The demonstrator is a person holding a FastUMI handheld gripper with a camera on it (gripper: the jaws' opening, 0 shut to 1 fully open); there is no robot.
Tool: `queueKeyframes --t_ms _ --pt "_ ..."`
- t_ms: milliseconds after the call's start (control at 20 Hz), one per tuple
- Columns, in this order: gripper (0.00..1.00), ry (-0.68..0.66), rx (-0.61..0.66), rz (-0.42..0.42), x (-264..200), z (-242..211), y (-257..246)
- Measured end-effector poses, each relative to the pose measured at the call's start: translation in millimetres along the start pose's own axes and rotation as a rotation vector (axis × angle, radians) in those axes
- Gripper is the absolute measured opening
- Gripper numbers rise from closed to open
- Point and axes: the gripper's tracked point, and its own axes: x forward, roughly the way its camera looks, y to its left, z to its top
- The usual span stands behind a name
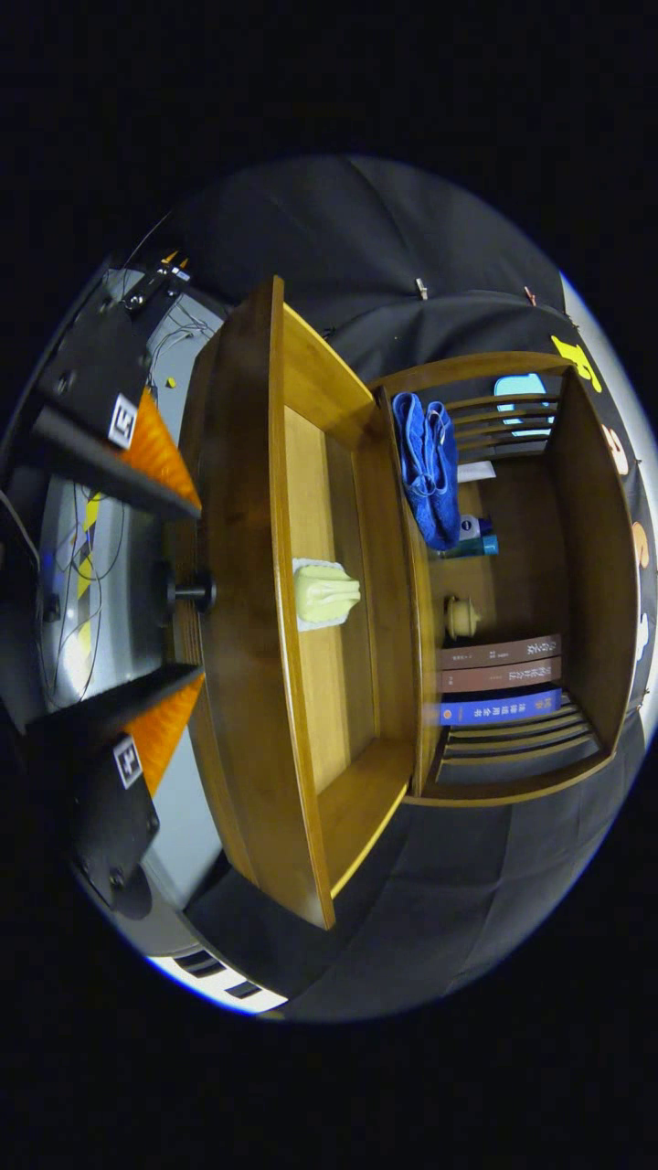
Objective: Pull open the drawer, take out the items inside it, and place them on the countertop above the cabinet.
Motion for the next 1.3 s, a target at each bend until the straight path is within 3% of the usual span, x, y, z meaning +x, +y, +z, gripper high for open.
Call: queueKeyframes --t_ms 50,350,700,1300 --pt "1.0 -0.002 0.005 0.015 -1.3 8.8 4.1" --pt "0.99 -0.035 0.01 0.101 -3.0 86.4 26.5" --pt "0.99 0.05 0.013 0.101 74.9 154.0 30.0" --pt "0.99 0.374 -0.04 -0.003 183.5 131.1 13.1"
